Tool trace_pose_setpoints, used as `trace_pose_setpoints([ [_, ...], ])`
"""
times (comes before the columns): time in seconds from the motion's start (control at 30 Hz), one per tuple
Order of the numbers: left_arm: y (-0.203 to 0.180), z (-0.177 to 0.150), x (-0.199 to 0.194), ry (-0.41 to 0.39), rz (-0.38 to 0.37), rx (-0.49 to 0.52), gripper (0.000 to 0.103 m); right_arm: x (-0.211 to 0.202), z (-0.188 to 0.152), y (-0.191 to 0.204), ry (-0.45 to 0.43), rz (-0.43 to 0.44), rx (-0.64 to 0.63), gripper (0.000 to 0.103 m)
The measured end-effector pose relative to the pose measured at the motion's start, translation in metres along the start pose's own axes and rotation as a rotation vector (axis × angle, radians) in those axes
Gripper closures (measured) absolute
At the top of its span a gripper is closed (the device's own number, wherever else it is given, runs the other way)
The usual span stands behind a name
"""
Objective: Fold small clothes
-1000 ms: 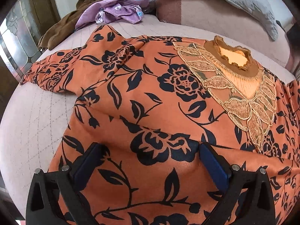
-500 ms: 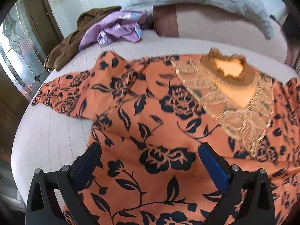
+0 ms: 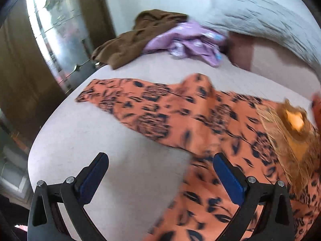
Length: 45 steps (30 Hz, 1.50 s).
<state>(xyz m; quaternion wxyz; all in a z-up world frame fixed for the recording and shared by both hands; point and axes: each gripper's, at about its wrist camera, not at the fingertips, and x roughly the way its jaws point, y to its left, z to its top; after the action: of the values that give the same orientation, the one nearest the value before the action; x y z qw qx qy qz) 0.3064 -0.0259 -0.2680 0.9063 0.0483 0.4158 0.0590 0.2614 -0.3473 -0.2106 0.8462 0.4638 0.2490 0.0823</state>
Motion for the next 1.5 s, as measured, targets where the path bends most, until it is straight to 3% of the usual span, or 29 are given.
trace_pose_setpoints([
  [0.13,0.027,0.008,0.007,-0.002,0.028,-0.041,0.000,0.089,-0.050,0.015,0.192,0.040,0.027,0.093],
  [0.2,0.039,0.010,0.012,0.017,0.018,-0.066,0.000,0.111,-0.066,0.016,0.260,0.035,0.017,0.090],
  [0.3,0.047,0.012,0.017,0.033,-0.003,-0.089,0.000,0.135,-0.091,0.014,0.360,0.036,0.026,0.057],
  [0.33,0.049,0.012,0.017,0.035,-0.012,-0.096,0.000,0.129,-0.099,0.011,0.362,0.043,0.022,0.029],
  [0.37,0.050,0.012,0.017,0.035,-0.022,-0.105,0.000,0.120,-0.100,0.012,0.340,0.050,0.007,0.015],
  [0.5,0.039,0.011,0.009,0.018,-0.078,-0.101,0.000,0.068,-0.090,0.013,0.304,0.032,-0.078,0.015],
  [0.6,0.021,0.008,0.006,0.009,-0.112,-0.056,0.000,0.017,-0.073,0.001,0.216,-0.111,-0.150,0.017],
  [0.73,-0.006,0.005,-0.001,-0.019,-0.131,0.013,0.000,-0.033,-0.052,-0.040,0.115,-0.274,-0.132,0.039],
  [0.83,-0.021,0.002,-0.005,-0.050,-0.112,0.051,0.000,-0.065,-0.041,-0.077,0.047,-0.313,-0.052,0.043],
  [1.03,-0.050,-0.008,0.003,-0.045,-0.071,0.155,0.000,-0.068,-0.023,-0.103,0.029,-0.341,0.037,0.043],
  [1.2,-0.073,-0.017,0.013,-0.024,-0.028,0.246,0.000,-0.060,-0.008,-0.108,0.008,-0.278,0.092,0.043],
  [1.3,-0.081,-0.022,0.028,0.031,0.004,0.286,0.000,-0.038,-0.010,-0.129,0.097,-0.312,0.146,0.042],
  [1.33,-0.081,-0.022,0.029,0.037,0.004,0.289,0.000,-0.030,-0.013,-0.140,0.142,-0.334,0.184,0.043],
  [1.5,-0.067,-0.012,0.016,0.021,-0.070,0.221,0.000,-0.040,-0.009,-0.118,0.092,-0.307,0.126,0.043],
])
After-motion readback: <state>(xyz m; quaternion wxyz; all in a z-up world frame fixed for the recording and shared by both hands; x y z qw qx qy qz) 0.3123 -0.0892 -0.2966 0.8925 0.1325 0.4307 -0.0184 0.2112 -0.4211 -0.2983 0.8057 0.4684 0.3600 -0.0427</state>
